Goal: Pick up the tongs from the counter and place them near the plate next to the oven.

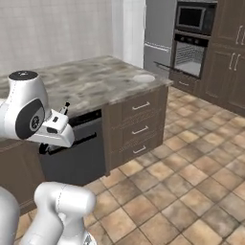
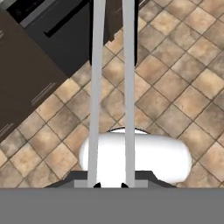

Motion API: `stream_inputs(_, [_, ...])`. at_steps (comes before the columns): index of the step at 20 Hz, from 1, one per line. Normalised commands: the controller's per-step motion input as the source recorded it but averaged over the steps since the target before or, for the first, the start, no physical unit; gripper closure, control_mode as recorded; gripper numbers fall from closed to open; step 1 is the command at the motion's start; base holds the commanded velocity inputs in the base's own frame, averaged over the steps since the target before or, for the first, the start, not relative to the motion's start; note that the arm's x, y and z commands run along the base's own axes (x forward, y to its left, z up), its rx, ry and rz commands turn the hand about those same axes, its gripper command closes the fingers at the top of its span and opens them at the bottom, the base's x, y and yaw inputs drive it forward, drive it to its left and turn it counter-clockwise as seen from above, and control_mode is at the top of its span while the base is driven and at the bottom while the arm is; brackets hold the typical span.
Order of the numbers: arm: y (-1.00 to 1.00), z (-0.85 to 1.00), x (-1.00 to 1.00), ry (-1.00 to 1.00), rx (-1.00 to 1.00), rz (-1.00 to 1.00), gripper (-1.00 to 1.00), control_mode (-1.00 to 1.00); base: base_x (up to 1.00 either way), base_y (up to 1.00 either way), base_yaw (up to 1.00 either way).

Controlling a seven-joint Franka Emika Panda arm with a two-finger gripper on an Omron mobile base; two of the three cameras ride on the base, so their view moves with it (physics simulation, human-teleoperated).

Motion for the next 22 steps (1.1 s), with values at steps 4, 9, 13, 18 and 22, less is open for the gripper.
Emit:
stream_inputs(4, [0.00,0.00,0.00,0.00,0.00,0.00,1.00,1.00,1.00,-1.00,0.38])
stream_inputs(9, [0.00,0.00,0.00,0.00,0.00,0.00,1.00,1.00,1.00,-0.96,0.50])
stream_inputs(13, [0.00,0.00,0.00,0.00,0.00,0.00,1.00,1.00,0.99,-0.81,0.60])
stream_inputs(18, [0.00,0.00,0.00,0.00,0.00,0.00,1.00,1.00,0.96,-0.95,0.52])
stream_inputs(22, [0.00,0.00,0.00,0.00,0.00,0.00,1.00,1.00,0.92,-1.00,0.38])
